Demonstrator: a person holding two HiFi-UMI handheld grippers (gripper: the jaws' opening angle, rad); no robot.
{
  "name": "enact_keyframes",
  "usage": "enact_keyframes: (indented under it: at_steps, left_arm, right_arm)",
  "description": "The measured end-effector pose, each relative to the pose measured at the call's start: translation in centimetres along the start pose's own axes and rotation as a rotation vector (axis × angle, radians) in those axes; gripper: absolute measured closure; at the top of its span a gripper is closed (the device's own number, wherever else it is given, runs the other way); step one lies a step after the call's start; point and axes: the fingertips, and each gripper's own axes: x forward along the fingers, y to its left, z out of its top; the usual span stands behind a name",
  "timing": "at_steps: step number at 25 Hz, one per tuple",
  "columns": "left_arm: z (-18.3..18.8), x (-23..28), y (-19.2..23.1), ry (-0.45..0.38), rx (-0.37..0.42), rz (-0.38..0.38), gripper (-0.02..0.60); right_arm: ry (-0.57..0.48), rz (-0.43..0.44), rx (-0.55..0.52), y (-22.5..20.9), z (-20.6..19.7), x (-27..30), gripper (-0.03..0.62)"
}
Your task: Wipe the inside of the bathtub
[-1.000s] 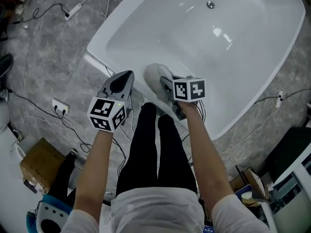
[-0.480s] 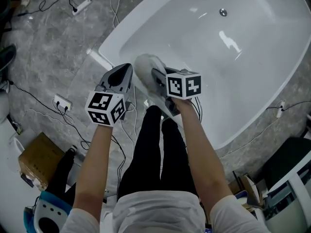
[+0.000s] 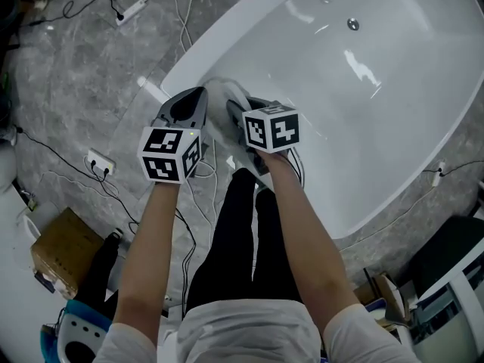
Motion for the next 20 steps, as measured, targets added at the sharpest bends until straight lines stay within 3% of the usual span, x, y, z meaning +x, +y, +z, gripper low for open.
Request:
enact_keyframes:
  at_steps: [5,20]
  left_arm:
    - [1.0,1.0,0.5,0.041,0.058,0.041,0.569]
    - [1.9,3.9,-3.4,0.07,0.161,-0.044,0.569]
  right_arm:
    - [-0.006,-0.043,-0.051,0.2,0.4,0.5,0.5]
    - [-0.022,-0.077,0.123,-4.8,-0.7,2.3,0.5]
